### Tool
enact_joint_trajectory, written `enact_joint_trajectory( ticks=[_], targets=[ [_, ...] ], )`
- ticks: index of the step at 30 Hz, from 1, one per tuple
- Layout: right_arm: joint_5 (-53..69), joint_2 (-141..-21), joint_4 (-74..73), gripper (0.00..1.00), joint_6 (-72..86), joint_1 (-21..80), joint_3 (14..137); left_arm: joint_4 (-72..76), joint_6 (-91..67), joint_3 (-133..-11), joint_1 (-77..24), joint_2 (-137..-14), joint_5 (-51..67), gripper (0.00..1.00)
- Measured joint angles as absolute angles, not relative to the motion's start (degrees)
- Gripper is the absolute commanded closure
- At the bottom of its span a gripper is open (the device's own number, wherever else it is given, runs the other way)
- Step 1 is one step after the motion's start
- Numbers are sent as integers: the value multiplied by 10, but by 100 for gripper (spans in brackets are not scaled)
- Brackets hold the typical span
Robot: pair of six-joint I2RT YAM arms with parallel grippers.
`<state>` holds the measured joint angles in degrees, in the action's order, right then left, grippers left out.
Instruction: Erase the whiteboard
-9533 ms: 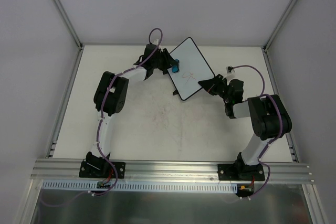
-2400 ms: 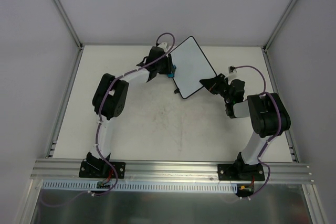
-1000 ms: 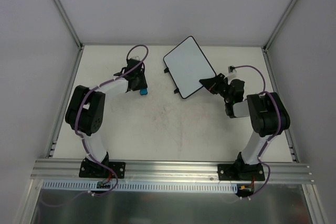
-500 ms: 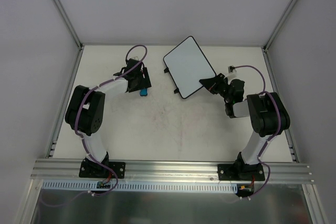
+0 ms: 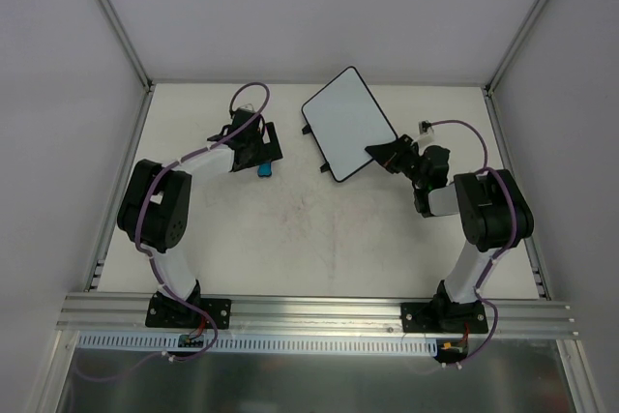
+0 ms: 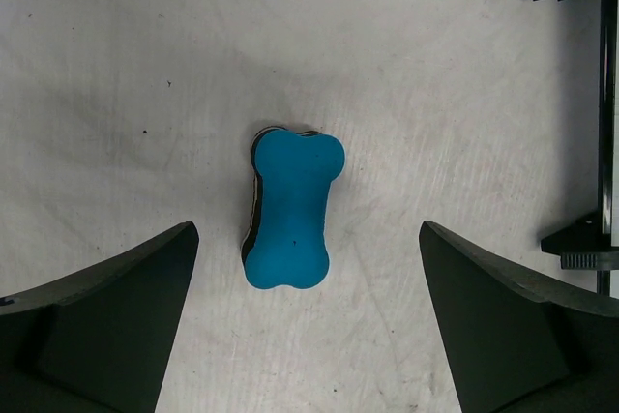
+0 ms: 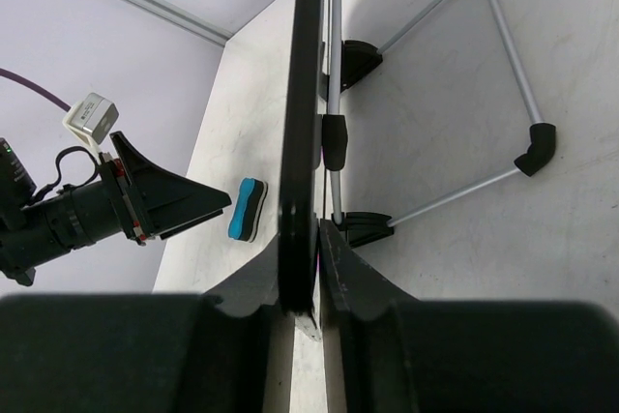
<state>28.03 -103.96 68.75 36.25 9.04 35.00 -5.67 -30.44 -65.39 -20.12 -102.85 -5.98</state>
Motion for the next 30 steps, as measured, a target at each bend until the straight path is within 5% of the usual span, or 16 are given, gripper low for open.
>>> enact_joint_trajectory(
  ticks=[10, 19, 24, 30],
  targets=[
    [292, -1046, 688, 66, 367, 97, 351, -47, -305, -648, -201, -1025, -50, 1],
    [293, -1047, 688, 41, 372, 97, 351, -41, -305, -647, -201, -1025, -49, 1],
    [294, -1061, 717, 1, 387, 94, 351, -38, -305, -647, -201, -1025, -49, 1],
    [292, -1069, 728, 1, 393, 92, 341, -36, -306, -639, -201, -1017, -49, 1]
  ],
)
